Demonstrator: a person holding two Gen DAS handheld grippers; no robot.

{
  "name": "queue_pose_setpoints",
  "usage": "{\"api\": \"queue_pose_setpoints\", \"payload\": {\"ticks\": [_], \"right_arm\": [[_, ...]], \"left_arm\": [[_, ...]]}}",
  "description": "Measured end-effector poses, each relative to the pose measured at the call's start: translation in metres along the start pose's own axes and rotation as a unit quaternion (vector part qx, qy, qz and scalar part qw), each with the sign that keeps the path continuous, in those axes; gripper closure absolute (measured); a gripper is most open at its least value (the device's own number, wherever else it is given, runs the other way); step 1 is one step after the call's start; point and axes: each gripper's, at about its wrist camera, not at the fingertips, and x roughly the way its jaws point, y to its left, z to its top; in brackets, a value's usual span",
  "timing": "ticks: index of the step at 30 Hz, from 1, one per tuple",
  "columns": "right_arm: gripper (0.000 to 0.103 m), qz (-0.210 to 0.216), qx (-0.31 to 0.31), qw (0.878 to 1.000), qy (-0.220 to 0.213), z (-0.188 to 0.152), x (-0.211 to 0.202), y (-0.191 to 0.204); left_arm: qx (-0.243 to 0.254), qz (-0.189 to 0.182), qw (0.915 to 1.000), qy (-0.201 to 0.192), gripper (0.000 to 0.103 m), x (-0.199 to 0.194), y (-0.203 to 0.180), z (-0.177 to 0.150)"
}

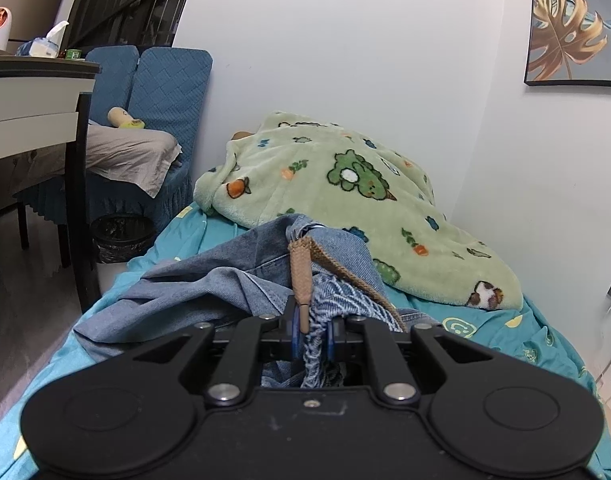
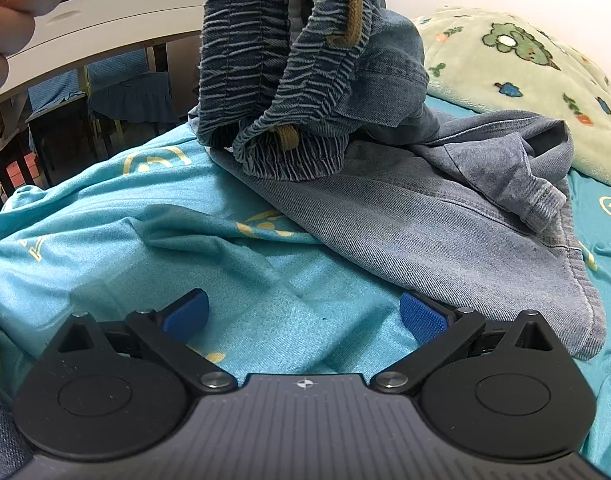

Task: Fold clothes
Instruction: 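Hold the jeans cuff in the left gripper, keeping it still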

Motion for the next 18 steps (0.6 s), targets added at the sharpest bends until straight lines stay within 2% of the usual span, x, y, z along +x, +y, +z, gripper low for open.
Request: {"api": "queue_pose_setpoints", "payload": {"ticks": [18], "right_arm": [[0.000,0.001,0.000,1.000,0.000,-0.0002,0.0005,-0.0008]], "left_arm": [[0.008,-0.002,0.9999,0.007,0.093,0.0009,-0.0022,-0.0035]]}}
